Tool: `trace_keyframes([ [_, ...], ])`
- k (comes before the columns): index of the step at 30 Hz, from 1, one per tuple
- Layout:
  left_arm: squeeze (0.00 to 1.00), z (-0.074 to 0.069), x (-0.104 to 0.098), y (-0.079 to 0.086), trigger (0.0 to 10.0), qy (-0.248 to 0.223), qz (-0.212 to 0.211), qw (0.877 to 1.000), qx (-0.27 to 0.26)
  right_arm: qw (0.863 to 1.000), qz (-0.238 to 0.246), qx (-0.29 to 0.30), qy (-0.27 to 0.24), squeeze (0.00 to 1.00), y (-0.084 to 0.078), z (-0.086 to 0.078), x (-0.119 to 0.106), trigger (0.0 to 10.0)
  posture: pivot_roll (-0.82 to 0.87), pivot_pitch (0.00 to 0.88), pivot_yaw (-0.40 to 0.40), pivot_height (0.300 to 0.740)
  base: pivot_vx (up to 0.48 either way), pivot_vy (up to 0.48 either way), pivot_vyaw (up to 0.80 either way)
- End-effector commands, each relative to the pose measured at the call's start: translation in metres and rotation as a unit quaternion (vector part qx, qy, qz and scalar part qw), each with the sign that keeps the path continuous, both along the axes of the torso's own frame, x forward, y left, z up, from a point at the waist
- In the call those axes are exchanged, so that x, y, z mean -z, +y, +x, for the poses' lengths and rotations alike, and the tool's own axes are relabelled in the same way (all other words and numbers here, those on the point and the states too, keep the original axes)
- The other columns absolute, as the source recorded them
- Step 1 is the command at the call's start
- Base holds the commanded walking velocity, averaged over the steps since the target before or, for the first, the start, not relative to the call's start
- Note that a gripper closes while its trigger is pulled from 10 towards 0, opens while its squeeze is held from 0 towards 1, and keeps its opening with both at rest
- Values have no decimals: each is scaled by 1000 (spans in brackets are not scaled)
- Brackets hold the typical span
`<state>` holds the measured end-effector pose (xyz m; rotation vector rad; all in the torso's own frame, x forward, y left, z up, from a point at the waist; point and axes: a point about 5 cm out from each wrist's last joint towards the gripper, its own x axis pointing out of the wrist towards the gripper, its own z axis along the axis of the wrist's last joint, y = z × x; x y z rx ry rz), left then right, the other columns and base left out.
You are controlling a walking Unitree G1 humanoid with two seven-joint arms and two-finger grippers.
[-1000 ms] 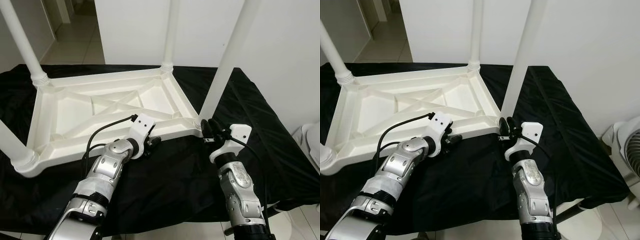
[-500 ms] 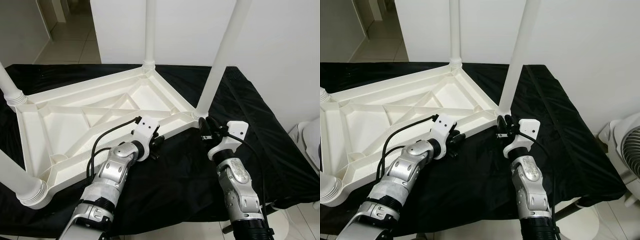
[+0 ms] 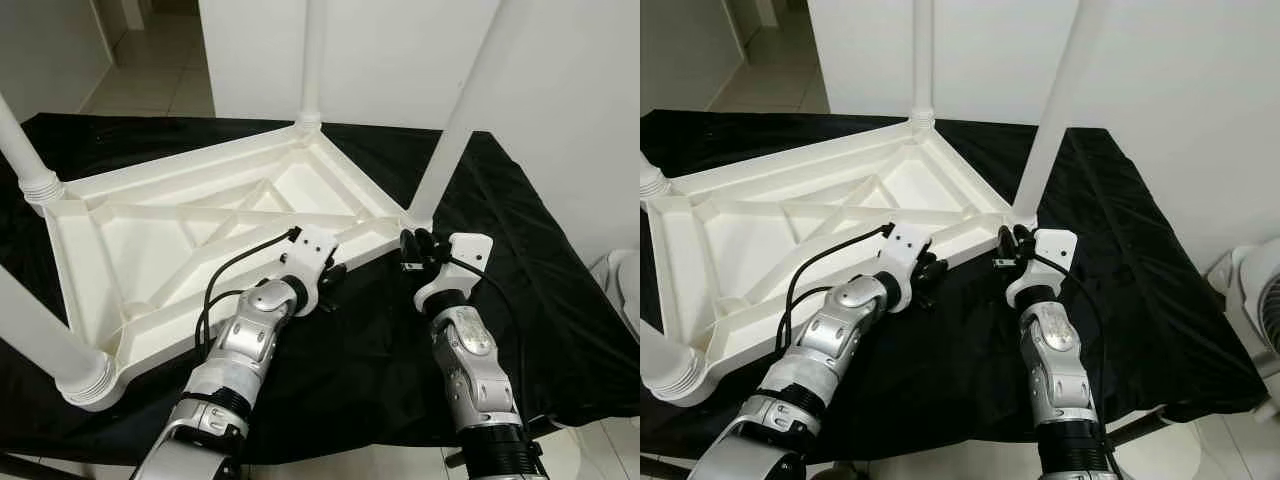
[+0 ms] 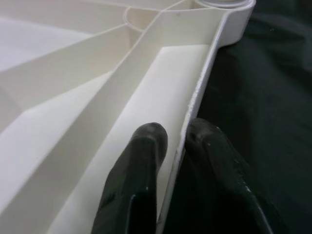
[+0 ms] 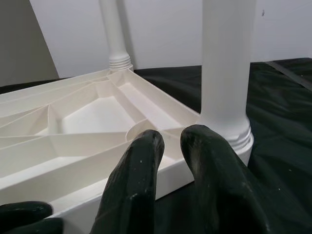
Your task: Building children table
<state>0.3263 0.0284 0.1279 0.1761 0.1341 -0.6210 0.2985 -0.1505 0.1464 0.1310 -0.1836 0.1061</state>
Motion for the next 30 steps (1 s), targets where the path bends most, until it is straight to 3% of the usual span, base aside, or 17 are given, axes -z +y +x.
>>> trace_keyframes([
  [1,0,2,-27,-4,10000,-75,-20,996,-32,1000,-2,6,13,0,-3,-1,5,10000,94,0,-47,740,0,0,0],
  [2,0,-1,-25,-5,10000,-63,-38,997,-19,1000,-2,6,12,0,-2,-1,5,10000,93,0,-46,740,0,0,0],
  [3,1000,-4,-23,-5,10000,-53,-55,997,-4,1000,-3,6,11,0,-2,-2,5,10000,92,0,-46,740,0,0,0],
  [5,1000,-8,-23,-5,10000,-47,-72,996,15,1000,-2,5,12,0,-2,-2,6,10000,94,0,-47,740,0,0,0],
  [10,1000,-10,-25,-5,10000,-66,-65,995,29,1000,0,4,14,0,-1,-1,7,10000,96,0,-49,740,0,0,0],
  [11,796,-12,-27,-4,10000,-79,-61,994,35,1000,0,5,15,0,-1,-1,7,10000,100,0,-52,740,0,0,0],
  [12,0,-15,-28,-2,10000,-83,-64,994,39,1000,0,5,16,0,-1,0,7,10000,103,0,-54,740,0,0,0],
  [19,0,-23,-26,12,10000,-83,-54,994,40,1000,0,2,21,0,0,1,7,10000,111,0,-56,740,0,0,0],
  [20,0,-31,-16,30,10000,-76,-14,996,41,1000,2,-4,20,0,1,1,7,10000,120,0,-60,740,0,0,0],
  [30,0,-50,7,72,10000,-20,64,996,52,1000,2,-12,19,0,4,2,6,10000,137,0,-66,740,0,0,0],
])
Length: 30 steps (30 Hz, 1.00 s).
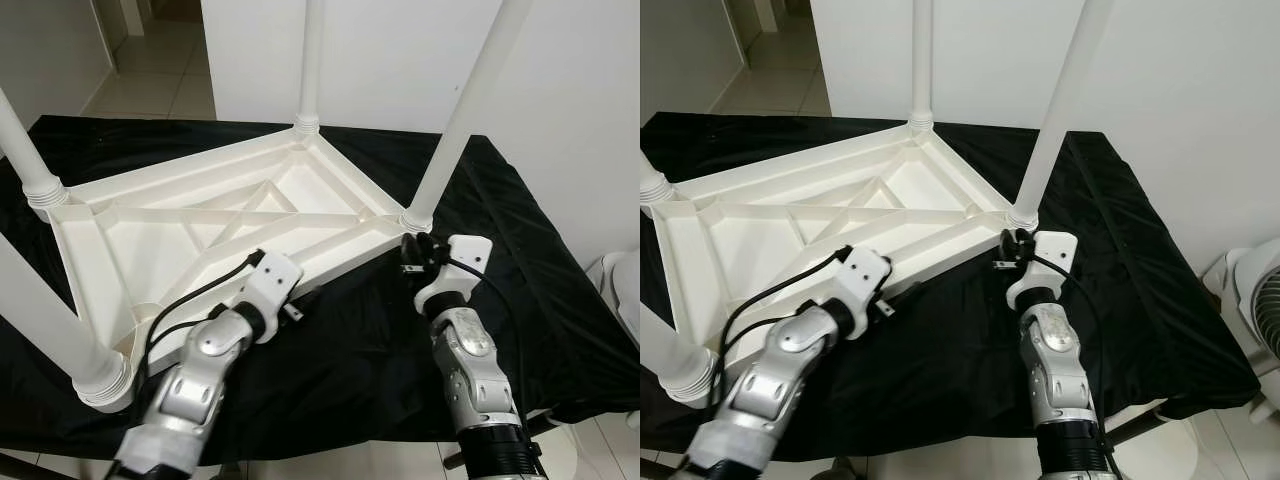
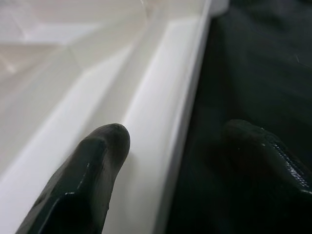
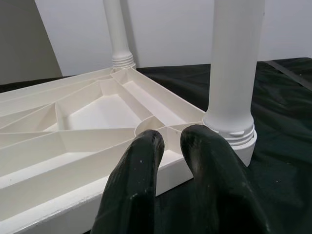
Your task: Building children table
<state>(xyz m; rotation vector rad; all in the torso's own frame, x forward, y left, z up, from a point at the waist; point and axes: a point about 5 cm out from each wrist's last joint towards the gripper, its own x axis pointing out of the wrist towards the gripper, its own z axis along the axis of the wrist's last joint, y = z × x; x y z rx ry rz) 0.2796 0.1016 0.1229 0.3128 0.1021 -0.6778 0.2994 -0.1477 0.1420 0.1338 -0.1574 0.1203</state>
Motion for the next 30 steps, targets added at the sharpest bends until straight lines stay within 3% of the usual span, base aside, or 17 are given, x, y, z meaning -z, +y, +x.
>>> trace_keyframes([
  [1,0,-5,5,3,10000,19,21,999,17,1000,2,-4,6,0,2,2,1,10000,138,0,-64,740,0,0,0],
  [10,0,-9,4,15,10000,56,40,998,10,1000,6,1,5,0,2,3,1,10000,140,2,-54,740,0,0,0],
  [11,0,-13,1,15,8392,70,23,997,16,1000,7,4,5,0,1,3,2,10000,140,2,-54,740,0,0,0],
  [12,0,-13,1,15,8392,70,23,997,16,1000,7,4,5,0,1,3,2,10000,140,2,-54,740,0,0,0],
  [13,0,-14,1,16,1529,75,17,997,19,1000,7,5,5,0,1,3,2,10000,138,3,-52,740,0,0,0],
  [15,0,-15,0,17,1529,78,15,997,22,1000,8,5,5,0,1,3,1,10000,138,4,-51,740,0,0,0],
  [16,0,-14,-2,17,0,71,18,997,22,1000,8,7,5,0,0,4,1,10000,139,5,-54,740,0,0,0],
  [20,0,-13,-3,15,0,69,16,997,21,1000,8,7,5,0,0,4,1,10000,139,5,-54,740,0,0,0],
  [30,0,-6,-11,-18,0,51,-3,998,38,1000,8,6,0,0,1,7,-2,10000,137,2,-59,740,0,0,0],
])
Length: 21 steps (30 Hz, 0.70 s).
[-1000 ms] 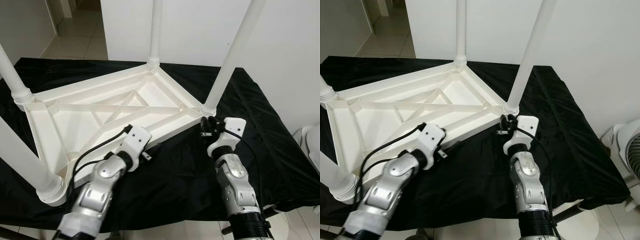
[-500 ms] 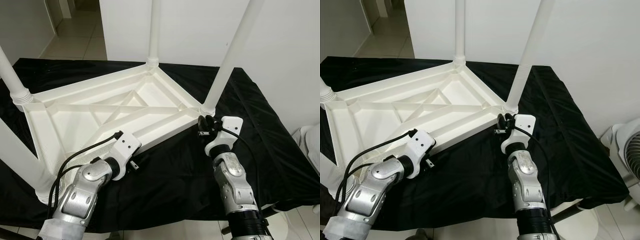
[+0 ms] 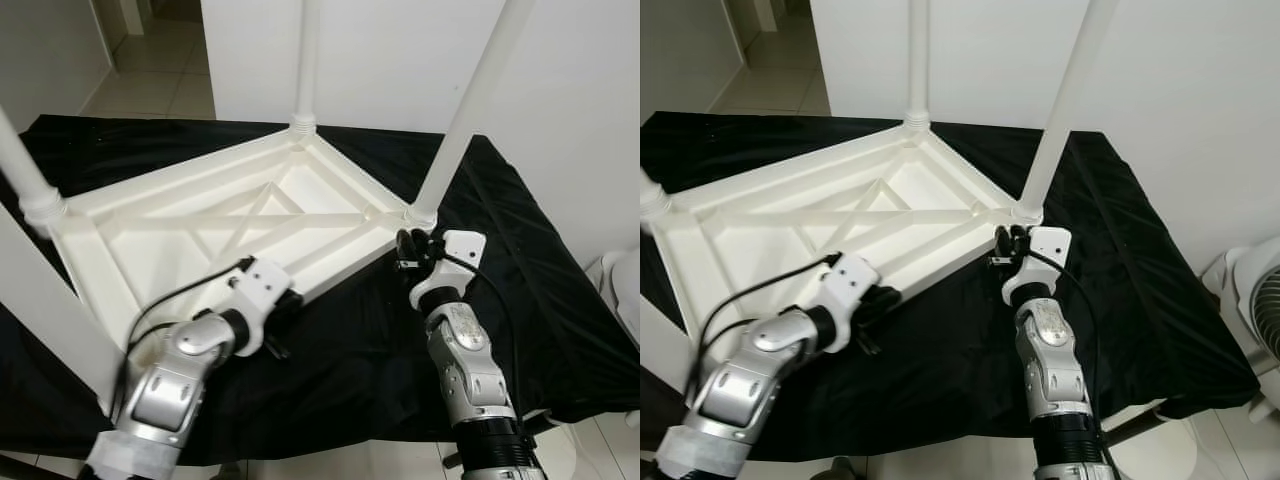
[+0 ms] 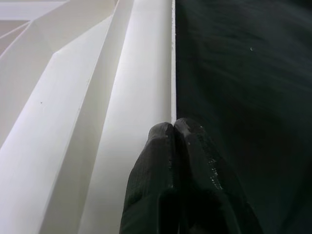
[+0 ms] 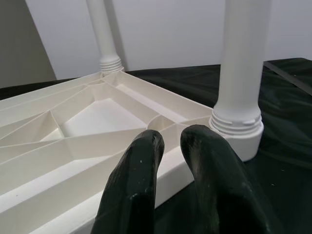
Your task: Building children table
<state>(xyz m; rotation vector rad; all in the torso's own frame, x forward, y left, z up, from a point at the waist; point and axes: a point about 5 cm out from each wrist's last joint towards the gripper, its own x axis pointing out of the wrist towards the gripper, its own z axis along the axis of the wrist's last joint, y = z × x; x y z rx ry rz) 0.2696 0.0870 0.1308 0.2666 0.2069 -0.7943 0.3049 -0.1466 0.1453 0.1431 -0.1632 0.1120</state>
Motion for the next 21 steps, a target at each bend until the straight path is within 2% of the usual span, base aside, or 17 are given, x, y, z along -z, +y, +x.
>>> trace_keyframes([
  [1,0,4,-3,-8,0,-14,2,1000,-6,1000,3,2,2,0,1,2,1,10000,134,5,-60,740,0,0,0],
  [6,0,6,-3,-16,0,-16,-2,1000,2,1000,2,2,2,0,1,2,1,10000,132,7,-59,740,0,0,0],
  [8,0,9,-9,-28,0,-29,-12,999,10,1000,1,4,1,0,2,2,0,10000,127,6,-57,740,0,0,0],
  [9,0,9,-9,-28,0,-29,-12,999,10,1000,1,4,1,0,2,2,0,10000,127,6,-57,740,0,0,0],
  [10,0,11,-12,-32,745,-35,-17,999,13,1000,1,5,1,0,3,3,0,10000,127,6,-57,740,0,0,0],
  [11,0,13,-14,-36,745,-43,-20,999,12,1000,0,8,1,0,3,3,0,10000,126,6,-58,740,0,0,0],
  [12,0,14,-18,-40,10000,-56,-26,998,10,1000,-1,9,0,0,3,3,-1,10000,119,7,-54,740,0,0,0],
  [15,0,15,-25,-43,10000,-77,-39,996,8,1000,-2,11,-1,0,3,3,-1,10000,117,8,-52,740,0,0,0],
  [21,0,13,-29,-39,10000,-80,-57,995,1,1000,-2,13,-2,0,1,2,-1,10000,120,12,-52,740,0,0,0],
])
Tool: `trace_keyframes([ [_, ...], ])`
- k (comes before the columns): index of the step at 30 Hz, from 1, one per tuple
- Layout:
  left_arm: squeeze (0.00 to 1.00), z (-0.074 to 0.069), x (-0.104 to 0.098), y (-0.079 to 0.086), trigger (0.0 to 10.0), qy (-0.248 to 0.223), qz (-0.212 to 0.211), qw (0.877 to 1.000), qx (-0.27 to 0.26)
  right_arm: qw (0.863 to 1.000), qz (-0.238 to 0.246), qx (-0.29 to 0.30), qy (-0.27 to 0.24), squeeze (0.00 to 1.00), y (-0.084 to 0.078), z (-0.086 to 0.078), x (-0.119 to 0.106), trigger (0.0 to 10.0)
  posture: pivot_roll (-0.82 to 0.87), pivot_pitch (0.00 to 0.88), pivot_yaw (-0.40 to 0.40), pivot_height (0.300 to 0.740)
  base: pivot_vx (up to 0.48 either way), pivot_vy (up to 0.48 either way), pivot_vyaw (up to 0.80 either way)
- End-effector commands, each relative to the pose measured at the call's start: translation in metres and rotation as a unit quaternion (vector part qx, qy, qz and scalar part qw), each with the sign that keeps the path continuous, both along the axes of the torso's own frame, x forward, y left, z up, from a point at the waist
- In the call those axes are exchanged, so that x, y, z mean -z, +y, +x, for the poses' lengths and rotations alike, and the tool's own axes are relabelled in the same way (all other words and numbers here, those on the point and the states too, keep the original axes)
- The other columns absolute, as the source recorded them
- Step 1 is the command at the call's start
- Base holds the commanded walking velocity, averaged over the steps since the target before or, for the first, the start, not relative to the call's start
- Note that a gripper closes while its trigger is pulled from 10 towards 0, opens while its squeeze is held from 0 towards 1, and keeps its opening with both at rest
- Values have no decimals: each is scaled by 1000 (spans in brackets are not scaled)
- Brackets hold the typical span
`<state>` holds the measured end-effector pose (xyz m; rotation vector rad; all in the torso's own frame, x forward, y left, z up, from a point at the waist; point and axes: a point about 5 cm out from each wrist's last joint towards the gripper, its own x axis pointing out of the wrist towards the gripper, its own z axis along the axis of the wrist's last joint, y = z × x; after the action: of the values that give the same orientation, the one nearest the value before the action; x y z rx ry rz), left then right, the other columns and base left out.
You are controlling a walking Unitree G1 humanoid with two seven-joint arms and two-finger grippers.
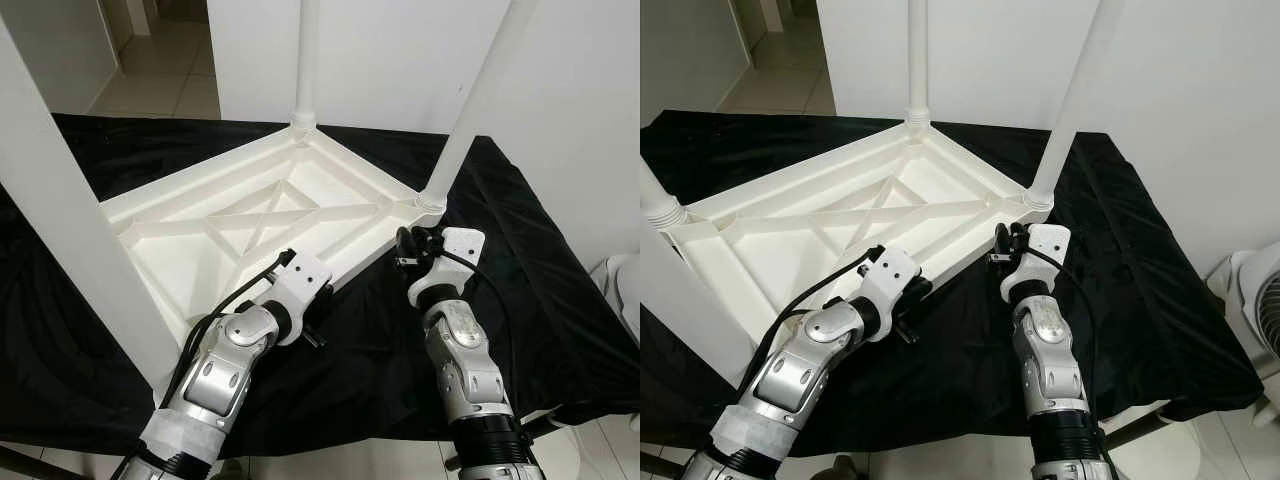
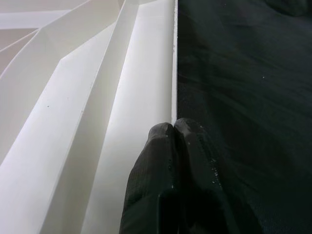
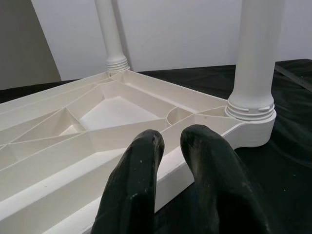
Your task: Building children table
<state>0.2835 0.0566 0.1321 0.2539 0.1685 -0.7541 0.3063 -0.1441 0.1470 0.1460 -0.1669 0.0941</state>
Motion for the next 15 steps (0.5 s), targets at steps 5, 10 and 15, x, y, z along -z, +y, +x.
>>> trace_keyframes([
  [5,0,0,-25,-4,10000,-63,-39,997,11,1000,-4,-6,-2,0,2,0,1,10000,127,14,-55,740,0,0,0],
  [10,0,2,-21,-2,10000,-67,-21,998,6,1000,-5,-11,-5,0,4,0,0,10000,129,15,-58,740,0,0,0],
  [15,0,9,-11,5,10000,-67,19,997,-20,1000,-6,-10,-7,0,4,0,-1,10000,125,15,-56,740,0,0,0],
])
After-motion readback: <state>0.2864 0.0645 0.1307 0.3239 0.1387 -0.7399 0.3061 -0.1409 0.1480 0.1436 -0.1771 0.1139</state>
